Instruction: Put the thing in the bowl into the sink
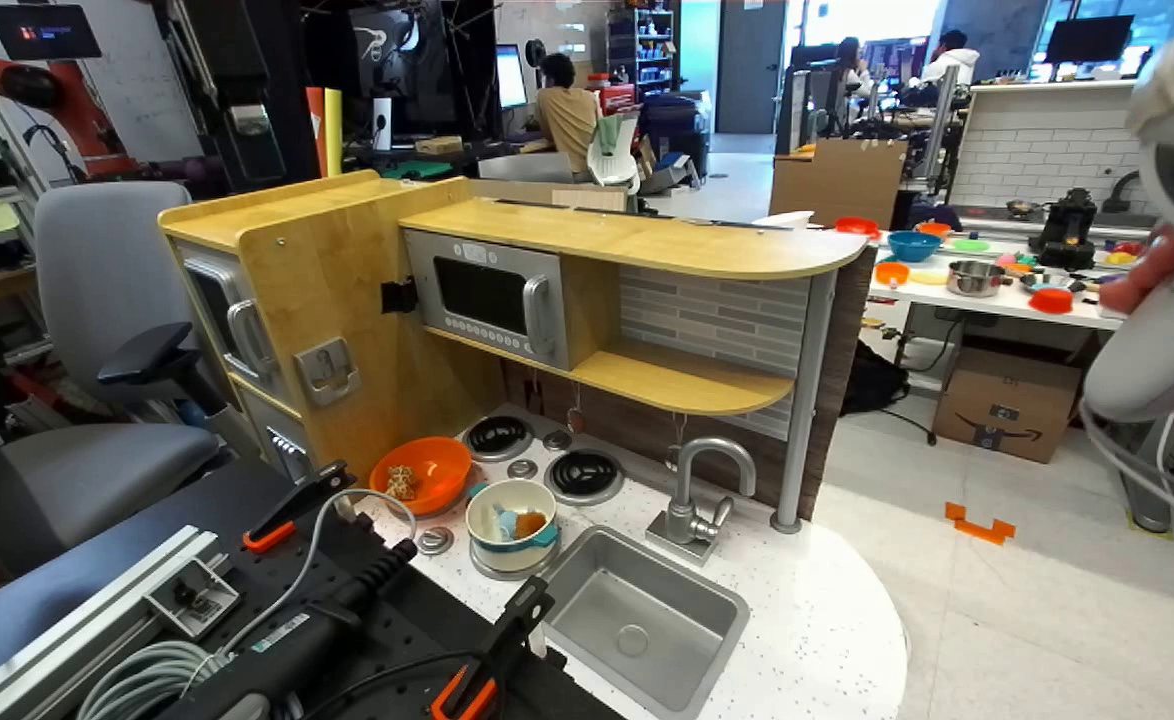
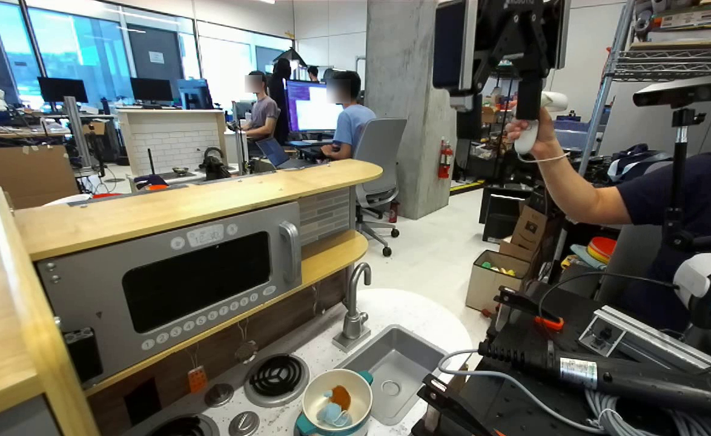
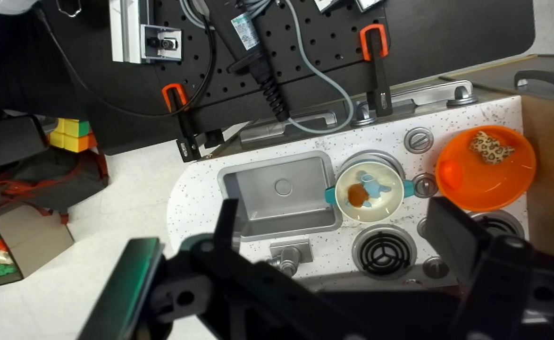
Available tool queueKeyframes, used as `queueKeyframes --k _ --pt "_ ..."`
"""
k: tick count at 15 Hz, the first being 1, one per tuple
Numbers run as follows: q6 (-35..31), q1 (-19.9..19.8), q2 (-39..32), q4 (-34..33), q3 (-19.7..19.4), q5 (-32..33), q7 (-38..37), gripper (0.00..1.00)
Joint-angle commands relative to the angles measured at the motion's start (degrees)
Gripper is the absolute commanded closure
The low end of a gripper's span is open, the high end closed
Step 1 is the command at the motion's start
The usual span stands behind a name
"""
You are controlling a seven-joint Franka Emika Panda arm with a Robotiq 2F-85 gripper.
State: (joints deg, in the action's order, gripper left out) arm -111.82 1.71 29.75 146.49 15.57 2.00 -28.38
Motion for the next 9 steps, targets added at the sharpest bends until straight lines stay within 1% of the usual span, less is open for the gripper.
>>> queueKeyframes --k 1,6,9 --pt "-5.91 0.93 -4.75 1.05 0.00 0.75 0.33 0.00" --pt "-16.69 1.40 -14.70 3.12 0.11 1.85 1.09 0.00" --pt "-22.72 1.29 -22.37 3.49 0.03 4.34 -0.39 0.00"
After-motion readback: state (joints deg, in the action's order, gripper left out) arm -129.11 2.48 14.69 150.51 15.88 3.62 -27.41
